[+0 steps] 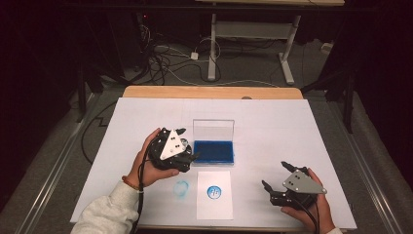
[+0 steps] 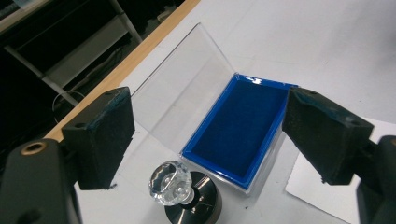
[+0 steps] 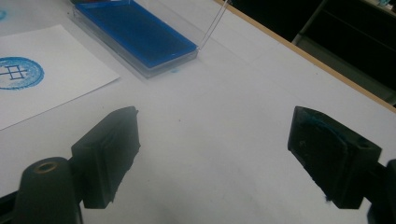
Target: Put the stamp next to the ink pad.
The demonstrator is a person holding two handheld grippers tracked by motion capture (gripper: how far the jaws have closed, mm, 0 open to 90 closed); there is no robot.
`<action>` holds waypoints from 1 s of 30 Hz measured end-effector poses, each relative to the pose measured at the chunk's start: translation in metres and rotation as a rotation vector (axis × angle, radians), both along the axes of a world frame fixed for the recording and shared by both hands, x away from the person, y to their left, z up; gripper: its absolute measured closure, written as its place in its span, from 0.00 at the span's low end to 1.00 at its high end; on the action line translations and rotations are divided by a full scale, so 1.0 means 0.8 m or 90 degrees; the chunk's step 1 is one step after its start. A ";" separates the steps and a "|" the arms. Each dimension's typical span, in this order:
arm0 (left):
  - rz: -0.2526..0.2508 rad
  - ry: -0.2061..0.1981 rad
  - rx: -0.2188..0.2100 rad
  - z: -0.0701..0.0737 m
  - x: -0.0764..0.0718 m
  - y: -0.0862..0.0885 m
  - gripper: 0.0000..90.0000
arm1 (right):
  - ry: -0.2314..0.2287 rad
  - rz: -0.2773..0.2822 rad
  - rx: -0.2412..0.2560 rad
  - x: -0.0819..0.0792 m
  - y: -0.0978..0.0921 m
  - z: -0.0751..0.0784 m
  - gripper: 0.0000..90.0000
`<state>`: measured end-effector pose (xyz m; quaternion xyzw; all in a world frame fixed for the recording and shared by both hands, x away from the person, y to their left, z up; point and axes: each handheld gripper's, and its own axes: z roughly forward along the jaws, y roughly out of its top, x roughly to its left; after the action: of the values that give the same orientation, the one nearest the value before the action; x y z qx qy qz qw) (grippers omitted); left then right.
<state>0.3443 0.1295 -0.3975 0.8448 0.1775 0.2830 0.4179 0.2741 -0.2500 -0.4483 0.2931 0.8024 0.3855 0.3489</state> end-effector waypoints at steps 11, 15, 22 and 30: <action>-0.008 -0.032 0.003 -0.001 -0.021 0.002 0.19 | 0.000 0.001 0.000 0.000 0.001 0.000 0.19; -0.010 -0.033 0.004 -0.003 -0.027 0.004 0.19 | 0.001 0.003 -0.001 -0.001 0.002 0.000 0.19; -0.017 -0.040 0.015 -0.007 -0.037 0.009 0.19 | 0.000 0.008 -0.003 -0.003 0.004 0.001 0.19; -0.010 -0.038 0.018 -0.012 -0.046 0.021 0.19 | 0.000 0.012 -0.007 -0.003 0.006 0.001 0.19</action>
<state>0.3073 0.1464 -0.4069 0.8432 0.1539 0.3075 0.4132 0.2713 -0.2448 -0.4476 0.2839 0.8071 0.3845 0.3467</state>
